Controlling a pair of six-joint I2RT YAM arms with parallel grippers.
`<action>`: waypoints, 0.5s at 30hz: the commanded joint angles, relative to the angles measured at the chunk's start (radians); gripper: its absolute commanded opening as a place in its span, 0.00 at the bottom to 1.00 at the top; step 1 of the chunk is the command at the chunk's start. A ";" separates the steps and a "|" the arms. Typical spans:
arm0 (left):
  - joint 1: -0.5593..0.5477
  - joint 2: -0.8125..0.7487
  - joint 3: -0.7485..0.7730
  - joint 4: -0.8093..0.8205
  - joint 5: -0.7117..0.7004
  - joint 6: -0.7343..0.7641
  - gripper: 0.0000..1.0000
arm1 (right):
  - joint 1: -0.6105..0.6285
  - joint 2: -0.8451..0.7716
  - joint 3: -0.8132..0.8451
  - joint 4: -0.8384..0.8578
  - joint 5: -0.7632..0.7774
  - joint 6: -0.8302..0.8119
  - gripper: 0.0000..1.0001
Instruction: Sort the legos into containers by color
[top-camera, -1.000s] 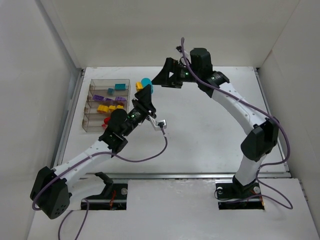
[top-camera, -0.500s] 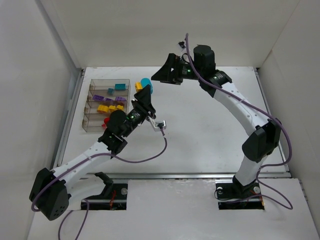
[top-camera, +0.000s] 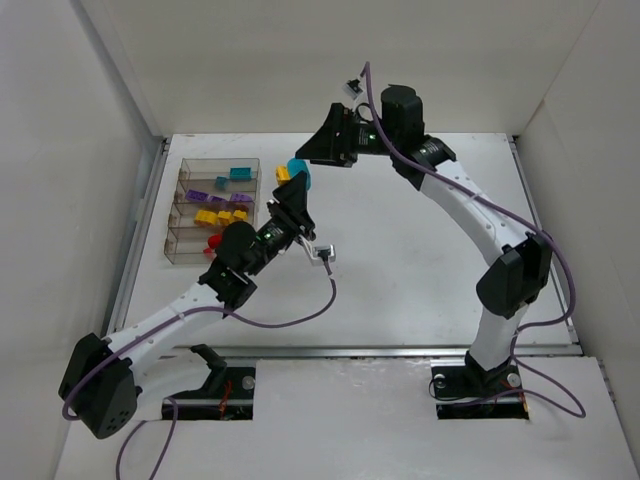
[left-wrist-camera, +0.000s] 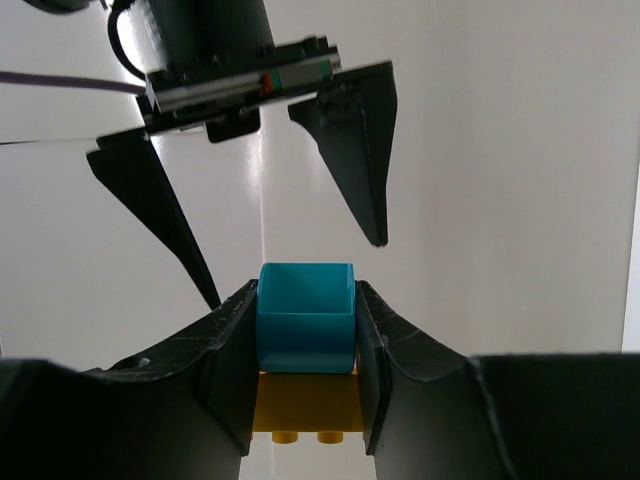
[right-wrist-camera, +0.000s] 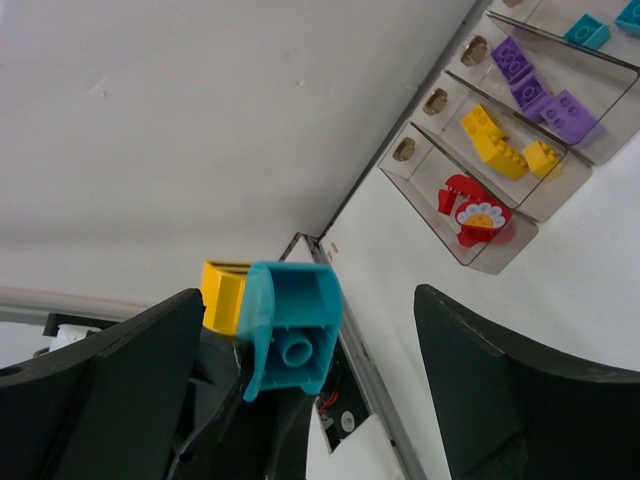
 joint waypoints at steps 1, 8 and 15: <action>-0.012 -0.002 0.014 0.077 0.022 -0.007 0.00 | 0.011 0.029 0.071 0.058 -0.033 0.017 0.91; -0.012 -0.002 0.014 0.077 0.002 -0.016 0.00 | 0.021 0.072 0.105 0.067 -0.033 0.026 0.84; -0.012 -0.002 0.014 0.100 -0.007 -0.016 0.00 | 0.041 0.072 0.059 0.067 -0.044 0.035 0.77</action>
